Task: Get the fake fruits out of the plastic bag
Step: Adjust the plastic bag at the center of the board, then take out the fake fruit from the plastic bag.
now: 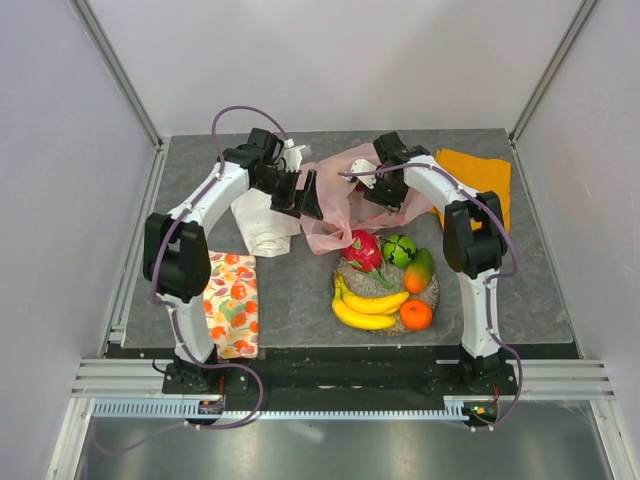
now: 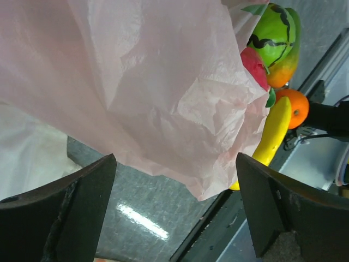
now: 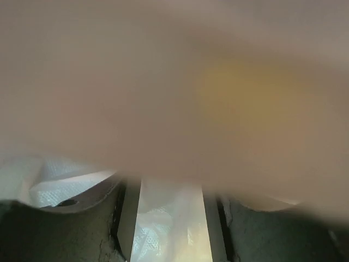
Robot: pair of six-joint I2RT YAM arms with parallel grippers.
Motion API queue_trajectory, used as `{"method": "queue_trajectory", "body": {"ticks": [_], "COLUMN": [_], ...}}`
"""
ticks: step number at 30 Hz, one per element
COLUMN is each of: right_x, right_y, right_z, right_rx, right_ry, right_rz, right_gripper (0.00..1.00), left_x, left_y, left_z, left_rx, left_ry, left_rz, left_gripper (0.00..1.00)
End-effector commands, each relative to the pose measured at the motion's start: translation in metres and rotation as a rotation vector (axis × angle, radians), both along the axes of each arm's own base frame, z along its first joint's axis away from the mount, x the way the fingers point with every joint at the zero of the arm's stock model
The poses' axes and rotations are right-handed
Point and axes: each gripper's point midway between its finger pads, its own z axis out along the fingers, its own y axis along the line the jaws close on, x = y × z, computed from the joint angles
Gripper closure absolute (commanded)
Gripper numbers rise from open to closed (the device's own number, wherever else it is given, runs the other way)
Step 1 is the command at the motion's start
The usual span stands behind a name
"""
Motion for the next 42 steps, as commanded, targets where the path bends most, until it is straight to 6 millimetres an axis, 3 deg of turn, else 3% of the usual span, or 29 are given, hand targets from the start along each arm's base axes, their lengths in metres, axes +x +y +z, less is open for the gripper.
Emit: {"method": "queue_trajectory", "body": {"ticks": [1, 2, 4, 5, 7, 11, 16, 24, 30, 34, 36, 39, 42], "right_x": [0.001, 0.003, 0.010, 0.013, 0.025, 0.032, 0.045, 0.051, 0.056, 0.062, 0.073, 0.090, 0.093], "right_y": [-0.011, -0.018, -0.033, -0.040, -0.045, -0.019, 0.014, 0.045, 0.051, 0.056, 0.048, 0.026, 0.016], "right_z": [0.035, 0.035, 0.031, 0.030, 0.035, 0.053, 0.081, 0.075, 0.056, 0.055, 0.049, 0.042, 0.032], "right_rx": [-0.001, -0.034, -0.068, -0.089, -0.056, 0.121, 0.320, 0.455, 0.469, 0.493, 0.447, 0.346, 0.294], "right_ry": [-0.073, -0.087, -0.112, -0.122, -0.142, -0.138, -0.146, -0.081, -0.043, -0.053, -0.089, -0.171, -0.186], "right_rz": [-0.062, -0.082, -0.137, -0.159, -0.217, -0.205, -0.246, -0.222, -0.225, -0.230, -0.269, -0.375, -0.399], "right_gripper": [0.45, 0.44, 0.43, 0.41, 0.37, 0.26, 0.26, 0.26, 0.30, 0.29, 0.28, 0.19, 0.11], "left_x": [0.005, 0.006, 0.004, 0.004, 0.002, -0.002, -0.002, -0.006, -0.009, -0.011, -0.012, -0.012, -0.014], "left_y": [-0.025, -0.028, -0.032, -0.031, -0.030, -0.029, -0.030, -0.030, -0.029, -0.029, -0.029, -0.029, -0.029], "left_z": [0.004, -0.001, 0.000, 0.001, 0.001, 0.010, 0.023, 0.030, 0.031, 0.029, 0.029, 0.030, 0.030], "left_rx": [-0.061, -0.055, -0.085, -0.081, -0.078, -0.099, -0.118, -0.132, -0.132, -0.131, -0.130, -0.133, -0.137], "left_ry": [-0.002, -0.002, 0.013, 0.006, 0.012, 0.012, -0.012, -0.020, -0.020, -0.015, -0.013, -0.015, -0.011], "left_rz": [-0.022, -0.033, -0.054, -0.054, -0.052, -0.049, -0.056, -0.067, -0.070, -0.071, -0.073, -0.074, -0.079], "left_gripper": [0.05, 0.10, 0.63, 0.98, 0.98, 0.98, 0.98, 0.98, 0.98, 0.99, 0.98, 0.99, 0.98]}}
